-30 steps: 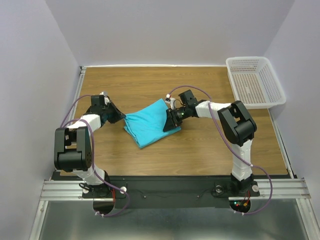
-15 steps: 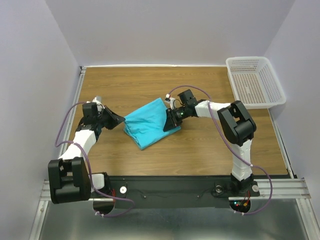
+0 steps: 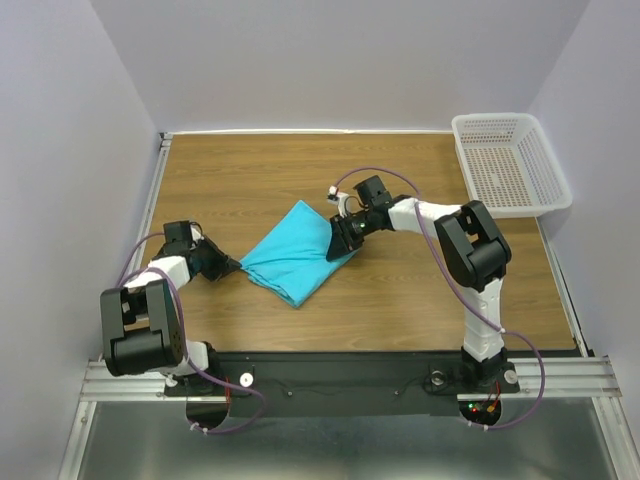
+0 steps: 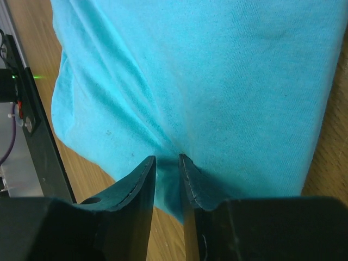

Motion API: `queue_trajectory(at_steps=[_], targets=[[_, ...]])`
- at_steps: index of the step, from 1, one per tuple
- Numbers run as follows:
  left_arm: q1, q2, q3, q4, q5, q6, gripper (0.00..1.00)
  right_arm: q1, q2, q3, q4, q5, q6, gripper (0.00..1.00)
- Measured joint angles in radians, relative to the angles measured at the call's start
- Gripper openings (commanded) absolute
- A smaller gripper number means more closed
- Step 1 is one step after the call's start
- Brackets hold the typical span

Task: Fold and stack the t-shirts
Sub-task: Neatly place the folded tshirt to the corner

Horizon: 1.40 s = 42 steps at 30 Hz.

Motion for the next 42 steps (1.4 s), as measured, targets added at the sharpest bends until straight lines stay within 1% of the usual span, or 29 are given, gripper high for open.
queue_trajectory(at_steps=[1, 2, 3, 4, 5, 6, 7, 10, 13, 16, 18, 20, 21, 23, 24, 25, 26, 29, 32, 36, 42], targets=[[0.001, 0.01, 0.0, 0.001, -0.003, 0.003, 0.01, 0.0, 0.0, 0.003, -0.003, -0.002, -0.008, 0.37], [0.002, 0.022, -0.001, 0.002, -0.004, 0.006, 0.2, 0.0, 0.0, 0.005, -0.007, -0.003, -0.016, 0.39], [0.003, 0.037, -0.002, 0.006, -0.003, 0.008, 0.28, 0.001, 0.0, 0.008, -0.012, -0.01, -0.024, 0.44], [0.005, 0.045, -0.002, 0.008, -0.003, 0.009, 0.35, 0.002, 0.0, 0.01, -0.016, -0.014, -0.036, 0.47], [0.006, 0.046, -0.002, 0.008, -0.001, 0.008, 0.45, 0.003, -0.001, 0.011, -0.021, -0.03, -0.05, 0.49], [0.008, 0.038, -0.002, 0.011, -0.002, 0.015, 0.49, 0.003, -0.005, 0.011, -0.026, -0.044, -0.072, 0.51], [0.009, 0.029, -0.001, 0.012, 0.001, 0.009, 0.55, 0.004, -0.006, 0.011, -0.029, -0.048, -0.086, 0.51], [0.013, -0.047, 0.023, -0.016, -0.028, 0.017, 0.59, 0.004, -0.019, 0.011, -0.051, -0.066, -0.132, 0.52], [0.014, -0.17, 0.084, -0.04, -0.043, 0.027, 0.6, 0.003, -0.032, 0.031, -0.089, -0.085, -0.167, 0.51], [0.013, -0.283, 0.156, -0.035, -0.031, 0.041, 0.6, 0.003, -0.031, 0.09, -0.123, -0.096, -0.172, 0.5], [0.012, -0.332, 0.166, -0.011, 0.011, 0.043, 0.6, 0.003, -0.022, 0.15, -0.132, -0.103, -0.158, 0.49], [-0.003, -0.357, 0.148, 0.013, 0.055, 0.042, 0.58, 0.002, 0.011, 0.243, -0.132, -0.115, -0.127, 0.44], [-0.032, -0.365, 0.121, 0.036, 0.083, 0.029, 0.58, 0.001, 0.039, 0.301, -0.126, -0.122, -0.102, 0.38], [-0.088, -0.367, 0.074, 0.055, 0.121, 0.013, 0.57, -0.002, 0.098, 0.389, -0.119, -0.138, -0.057, 0.3], [-0.135, -0.367, 0.023, 0.083, 0.143, -0.002, 0.56, -0.002, 0.127, 0.428, -0.123, -0.146, -0.031, 0.28], [-0.181, -0.367, -0.015, 0.099, 0.15, -0.019, 0.56, -0.002, 0.15, 0.461, -0.122, -0.148, -0.017, 0.24], [-0.23, -0.367, -0.047, 0.114, 0.159, -0.037, 0.55, -0.002, 0.201, 0.517, -0.12, -0.153, 0.006, 0.21], [-0.359, -0.344, -0.115, 0.183, 0.18, -0.1, 0.54, -0.003, 0.309, 0.622, -0.121, -0.161, 0.08, 0.2], [-0.436, -0.286, -0.126, 0.282, 0.18, -0.138, 0.54, -0.006, 0.387, 0.684, -0.127, -0.164, 0.133, 0.18], [-0.495, -0.176, -0.126, 0.402, 0.172, -0.16, 0.51, -0.008, 0.446, 0.74, -0.135, -0.163, 0.187, 0.17], [-0.542, 0.005, -0.134, 0.492, 0.146, -0.168, 0.49, -0.011, 0.499, 0.828, -0.135, -0.13, 0.261, 0.17]])
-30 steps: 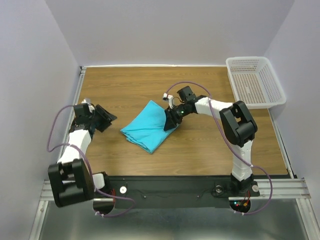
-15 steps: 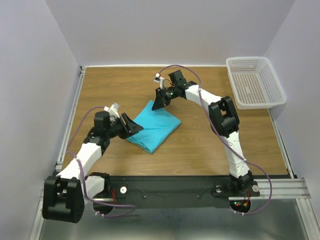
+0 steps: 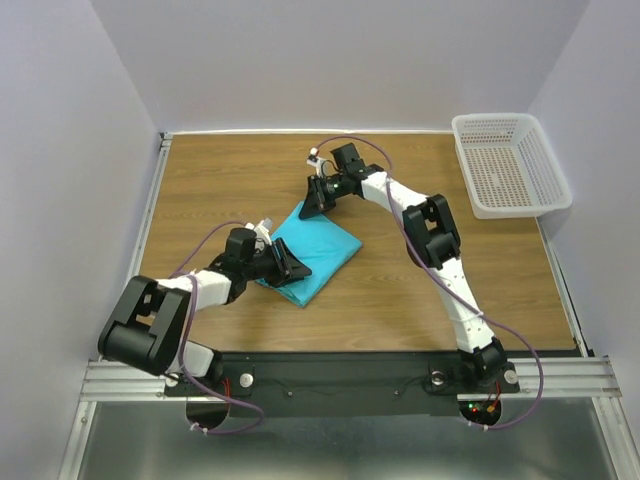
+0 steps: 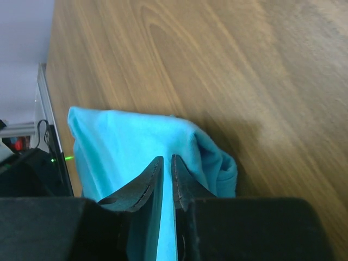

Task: Fold and stack the t-shirts
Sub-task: Neatly place the folded tshirt to the corner

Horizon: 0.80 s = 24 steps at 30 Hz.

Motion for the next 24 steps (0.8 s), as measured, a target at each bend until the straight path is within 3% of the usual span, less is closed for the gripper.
queue_trajectory(at_steps=[7, 18, 21, 24], targets=[[-0.037, 0.055, -0.076, 0.084, -0.012, -0.019, 0.49, -0.011, 0.031, 0.017, 0.005, 0.058, 0.067, 0.1], [-0.061, -0.018, -0.189, 0.162, -0.023, -0.088, 0.49, -0.022, 0.046, 0.047, 0.005, 0.144, 0.134, 0.09], [-0.061, -0.076, -0.214, 0.138, -0.035, -0.097, 0.52, -0.025, 0.058, 0.07, 0.005, 0.137, 0.133, 0.19], [-0.066, -0.184, -0.213, 0.048, -0.067, -0.083, 0.57, -0.027, 0.061, 0.083, 0.005, 0.106, 0.106, 0.4]])
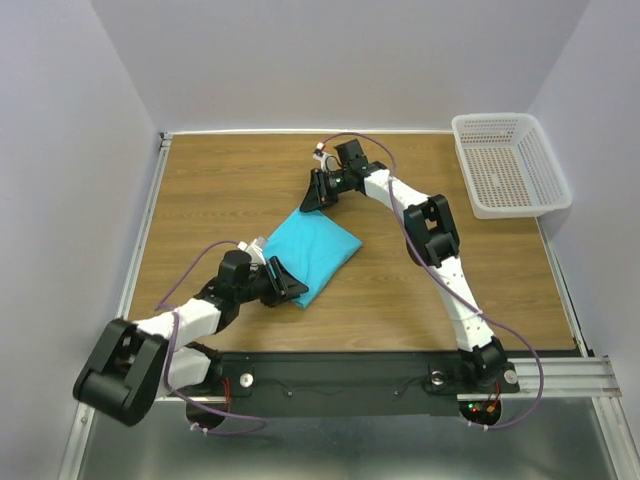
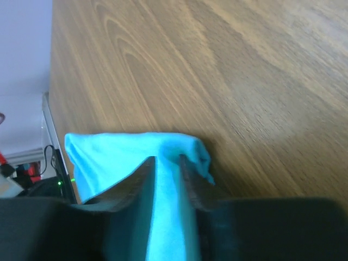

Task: Fold and stack the t-shirts
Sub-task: Neatly place the folded tshirt to the corner

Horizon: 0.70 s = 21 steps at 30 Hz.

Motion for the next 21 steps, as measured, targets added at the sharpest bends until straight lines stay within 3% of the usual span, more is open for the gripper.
queue_trajectory(at_steps=[2, 7, 13, 21], targets=[[-0.004, -0.104, 0.034, -0.12, -0.049, 0.03, 0.61, -0.003, -0.002, 0.006, 0.001, -0.021, -0.03, 0.49], [-0.008, -0.308, 0.174, -0.319, -0.198, 0.073, 0.64, -0.019, -0.053, -0.013, -0.002, -0.05, -0.128, 0.6], [-0.001, -0.462, 0.159, -0.414, -0.328, -0.028, 0.64, -0.059, -0.324, -0.235, -0.013, -0.043, -0.266, 0.65], [0.095, -0.36, 0.034, -0.399, -0.346, -0.177, 0.64, -0.127, -0.735, -0.631, 0.013, -0.02, -0.438, 0.66]])
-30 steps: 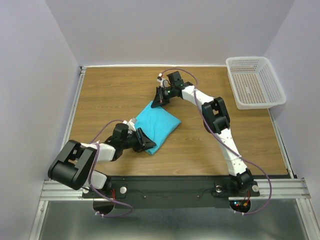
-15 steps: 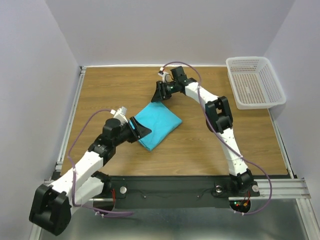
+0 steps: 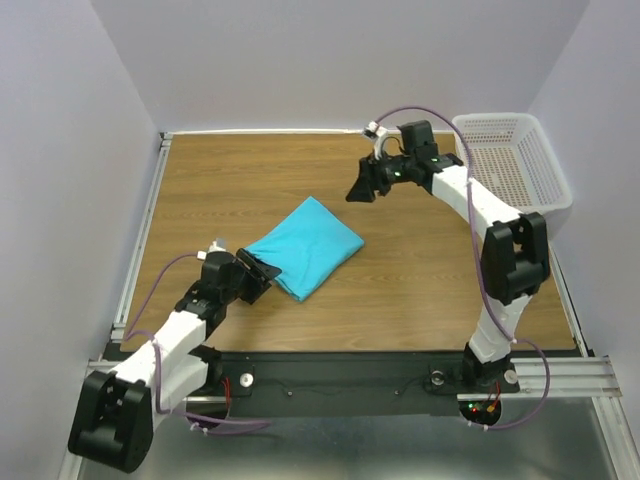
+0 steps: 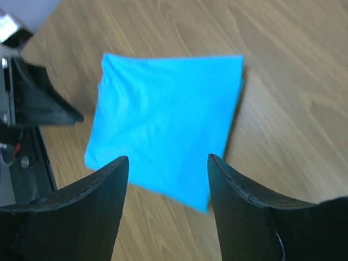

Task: Fold and stack the t-shirts
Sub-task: Neatly place the folded tshirt to the corner

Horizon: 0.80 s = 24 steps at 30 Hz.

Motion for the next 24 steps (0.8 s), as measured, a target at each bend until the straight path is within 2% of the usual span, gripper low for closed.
queue_trajectory(at_steps=[6, 12, 13, 17, 18, 20, 21, 24], targets=[[0.042, 0.15, 0.006, 0.046, 0.016, -0.03, 0.64, -0.1, -0.121, -0.257, -0.012, -0.005, -0.058, 0.66], [0.042, 0.288, 0.067, 0.05, 0.029, -0.043, 0.63, -0.128, -0.159, -0.364, -0.027, -0.004, -0.087, 0.66], [0.042, 0.31, 0.078, 0.057, 0.03, -0.043, 0.6, -0.131, -0.164, -0.365, -0.032, -0.008, -0.09, 0.66], [0.042, 0.382, 0.112, 0.079, 0.024, -0.037, 0.32, -0.15, -0.191, -0.365, -0.029, -0.025, -0.103, 0.66], [0.043, 0.405, 0.124, 0.077, 0.024, -0.032, 0.21, -0.156, -0.198, -0.365, -0.029, -0.031, -0.105, 0.66], [0.043, 0.465, 0.159, 0.076, 0.021, -0.011, 0.18, -0.168, -0.21, -0.365, -0.028, -0.04, -0.109, 0.66], [0.044, 0.491, 0.179, 0.071, 0.019, 0.0, 0.13, -0.175, -0.217, -0.365, -0.028, -0.046, -0.111, 0.66], [0.059, 0.542, 0.245, 0.054, 0.008, 0.061, 0.06, -0.189, -0.232, -0.378, -0.025, -0.058, -0.113, 0.66]])
